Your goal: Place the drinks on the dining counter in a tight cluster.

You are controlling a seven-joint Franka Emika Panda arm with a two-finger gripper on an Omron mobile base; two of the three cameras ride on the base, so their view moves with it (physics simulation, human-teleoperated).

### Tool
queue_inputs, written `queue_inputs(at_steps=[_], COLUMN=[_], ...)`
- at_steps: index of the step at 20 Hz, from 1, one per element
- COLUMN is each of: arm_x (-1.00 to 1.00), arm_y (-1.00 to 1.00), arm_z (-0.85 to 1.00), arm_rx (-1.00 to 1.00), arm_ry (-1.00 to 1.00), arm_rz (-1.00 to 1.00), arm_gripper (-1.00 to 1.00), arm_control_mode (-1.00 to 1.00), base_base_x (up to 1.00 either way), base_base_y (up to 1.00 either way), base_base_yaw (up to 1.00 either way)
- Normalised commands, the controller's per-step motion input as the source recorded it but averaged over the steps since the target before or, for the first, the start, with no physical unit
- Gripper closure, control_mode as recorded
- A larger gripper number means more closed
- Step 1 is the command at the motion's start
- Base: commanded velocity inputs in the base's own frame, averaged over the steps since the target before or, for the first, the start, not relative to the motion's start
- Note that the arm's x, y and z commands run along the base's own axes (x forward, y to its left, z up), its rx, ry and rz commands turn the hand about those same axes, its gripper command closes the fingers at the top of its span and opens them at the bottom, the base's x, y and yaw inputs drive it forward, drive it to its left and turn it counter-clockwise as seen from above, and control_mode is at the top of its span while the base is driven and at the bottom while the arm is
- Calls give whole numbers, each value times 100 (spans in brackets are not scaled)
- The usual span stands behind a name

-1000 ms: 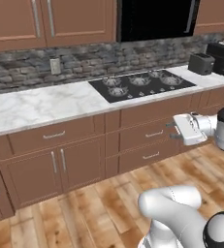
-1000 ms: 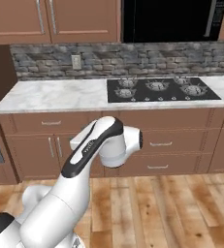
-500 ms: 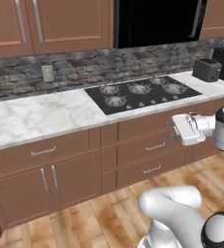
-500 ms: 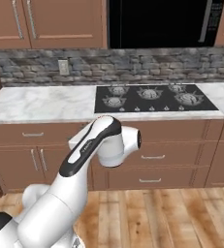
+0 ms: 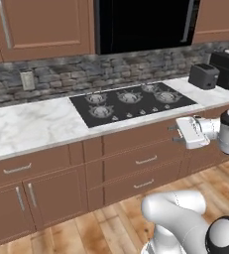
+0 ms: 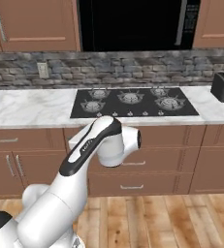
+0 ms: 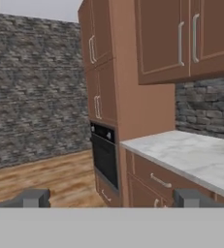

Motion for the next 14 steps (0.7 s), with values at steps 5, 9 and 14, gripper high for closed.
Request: queue_inputs(at_steps=[5,9,14], arm_x=[0,0,0], arm_y=[0,0,0], arm_z=[0,0,0], arm_rx=[0,0,0], arm_ry=[0,0,0], arm_rz=[0,0,0], arm_gripper=[-100,-100,-100], arm_control_mode=[100,100,100], base_base_x=[40,39,39], base_base_y=[-55,-54,-52], base_base_yaw=[2,4,6])
